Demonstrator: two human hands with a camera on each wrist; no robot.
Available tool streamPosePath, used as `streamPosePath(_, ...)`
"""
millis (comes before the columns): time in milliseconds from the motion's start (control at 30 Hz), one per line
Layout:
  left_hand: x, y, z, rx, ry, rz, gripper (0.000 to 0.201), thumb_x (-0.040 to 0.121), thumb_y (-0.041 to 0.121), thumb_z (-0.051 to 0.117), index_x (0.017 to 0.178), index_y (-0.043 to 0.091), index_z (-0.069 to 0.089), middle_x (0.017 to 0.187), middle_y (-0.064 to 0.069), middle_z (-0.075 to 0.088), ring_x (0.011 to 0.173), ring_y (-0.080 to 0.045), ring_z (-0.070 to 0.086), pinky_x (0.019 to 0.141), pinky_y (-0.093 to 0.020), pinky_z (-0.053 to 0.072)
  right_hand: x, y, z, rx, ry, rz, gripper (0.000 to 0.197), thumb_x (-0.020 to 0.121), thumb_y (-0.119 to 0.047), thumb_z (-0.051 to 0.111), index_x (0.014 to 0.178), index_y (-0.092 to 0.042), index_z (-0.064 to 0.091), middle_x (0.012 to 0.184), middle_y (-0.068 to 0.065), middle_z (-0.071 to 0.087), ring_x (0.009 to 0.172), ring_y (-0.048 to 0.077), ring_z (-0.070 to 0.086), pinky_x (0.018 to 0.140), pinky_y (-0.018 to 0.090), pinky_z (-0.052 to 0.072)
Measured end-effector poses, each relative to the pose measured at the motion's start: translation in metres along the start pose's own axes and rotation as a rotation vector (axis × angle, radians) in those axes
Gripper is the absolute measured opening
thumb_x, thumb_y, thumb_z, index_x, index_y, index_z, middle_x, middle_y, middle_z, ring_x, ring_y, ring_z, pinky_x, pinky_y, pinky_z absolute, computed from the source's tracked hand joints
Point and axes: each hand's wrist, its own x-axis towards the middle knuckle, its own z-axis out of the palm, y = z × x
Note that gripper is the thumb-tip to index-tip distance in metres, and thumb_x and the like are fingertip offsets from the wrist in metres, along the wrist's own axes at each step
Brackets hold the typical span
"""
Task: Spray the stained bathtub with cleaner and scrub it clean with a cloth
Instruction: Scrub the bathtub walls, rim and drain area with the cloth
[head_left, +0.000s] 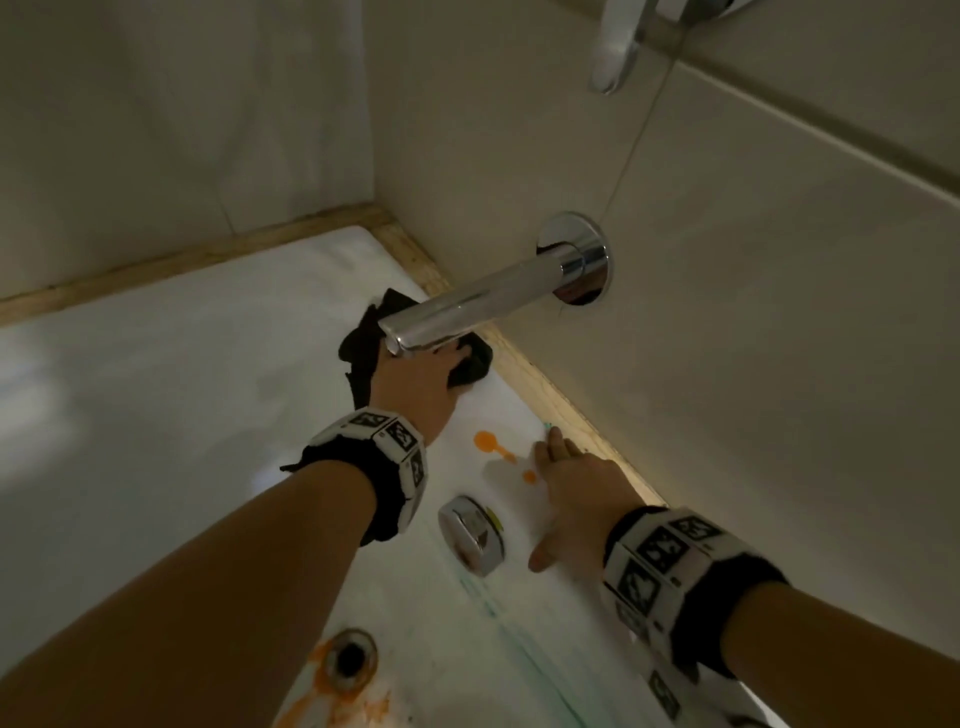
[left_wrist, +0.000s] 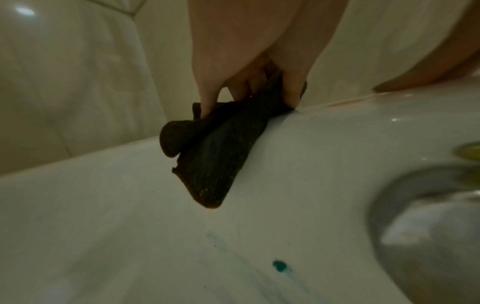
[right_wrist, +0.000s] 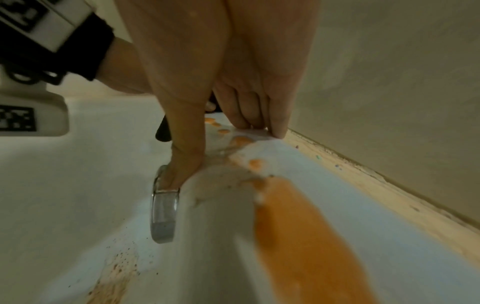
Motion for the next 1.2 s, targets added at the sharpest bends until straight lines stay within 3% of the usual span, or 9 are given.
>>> streamPosePath(167,-0.036,0.026,-0.004,0.157,-0.259,0.121,0.055,0.1,0.024,0.034,0.15,0.028,0.011,0.158,0.009,0.006,0.146,-0.006,0.004,0.118,-0.047,0.005,-0.002,-0.006,-0.006,-0.038,-0.003,0.017,0.109,0.066,-0.043,0.08,0.147,-0.007,0.016,0.155,0.014,0.01,0.133,0.029,0.033,0.105,0.033,0.035)
streamPosePath(267,-0.062,0.045,-0.004,0.131,-0.314,0.174,0.059,0.099,0.02,0.036,0.15,0.027,0.009,0.159,0.008,0.003,0.146,-0.008,0.003,0.118,-0.046,0.009,-0.007,0.002,-0.019,-0.044,-0.003,0.036,0.068,0.079,-0.037,0.07,0.135,-0.008,0.044,0.136,0.012,0.048,0.118,0.026,0.051,0.093,0.027,0.042)
streamPosePath(333,-0.073,0.053,-0.002,0.127,-0.372,0.193,0.058,0.1,0.02,0.035,0.151,0.025,0.007,0.159,0.005,0.002,0.146,-0.012,0.01,0.117,-0.045,0.015,-0.015,0.017,-0.032,0.009,0.034,0.044,0.044,0.088,-0.022,0.061,0.131,-0.012,0.053,0.129,0.007,0.057,0.117,0.022,0.054,0.095,0.026,0.041)
streamPosePath(433,-0.086,0.066,-0.002,0.121,-0.418,0.187,0.056,0.101,0.02,0.032,0.151,0.024,0.007,0.159,0.0,0.001,0.142,-0.019,0.023,0.114,-0.041,0.025,-0.036,0.043,-0.048,0.207,0.231,0.08,0.047,0.089,0.003,0.045,0.13,-0.018,0.055,0.131,0.005,0.057,0.122,0.02,0.052,0.101,0.027,0.038)
streamPosePath(500,-0.096,0.078,0.002,0.09,-0.411,0.188,0.056,0.101,0.019,0.032,0.151,0.024,0.009,0.159,0.001,0.003,0.144,-0.018,0.017,0.115,-0.042,0.023,-0.047,0.05,-0.051,0.252,0.318,0.062,0.049,0.088,0.006,0.039,0.127,-0.017,0.058,0.13,0.005,0.058,0.121,0.02,0.052,0.103,0.027,0.037)
streamPosePath(833,-0.153,0.131,0.03,-0.017,-0.364,0.3,0.055,0.099,0.015,0.035,0.149,0.03,0.018,0.158,0.009,0.009,0.146,-0.01,0.005,0.118,-0.05,0.002,-0.089,0.047,0.002,0.142,0.132,-0.046,0.059,0.088,0.009,0.035,0.138,-0.021,0.045,0.143,0.004,0.044,0.129,0.021,0.043,0.105,0.028,0.037)
streamPosePath(1067,-0.172,0.147,0.029,-0.093,-0.373,0.286,0.055,0.095,0.011,0.043,0.145,0.028,0.029,0.15,0.003,0.031,0.128,-0.021,0.043,0.118,-0.047,0.015,-0.101,0.044,0.036,0.089,-0.052,-0.006,0.063,0.093,0.001,0.03,0.146,-0.032,0.023,0.14,0.005,0.044,0.105,0.022,0.049,0.092,0.027,0.041)
streamPosePath(1133,-0.169,0.147,0.029,-0.085,-0.381,0.287,0.057,0.092,0.011,0.045,0.144,0.028,0.031,0.149,0.003,0.032,0.124,-0.022,0.047,0.115,-0.045,0.023,-0.096,0.046,0.037,0.099,-0.055,0.021,0.064,0.093,0.0,0.029,0.147,-0.034,0.019,0.141,0.005,0.042,0.113,0.025,0.05,0.099,0.031,0.042)
streamPosePath(1200,-0.167,0.146,0.031,-0.075,-0.396,0.285,0.059,0.093,0.011,0.045,0.146,0.03,0.027,0.153,0.005,0.025,0.131,-0.02,0.04,0.117,-0.046,0.019,-0.094,0.049,0.037,0.073,-0.062,0.018,0.065,0.093,-0.002,0.028,0.147,-0.035,0.014,0.138,0.007,0.045,0.112,0.025,0.051,0.098,0.031,0.043)
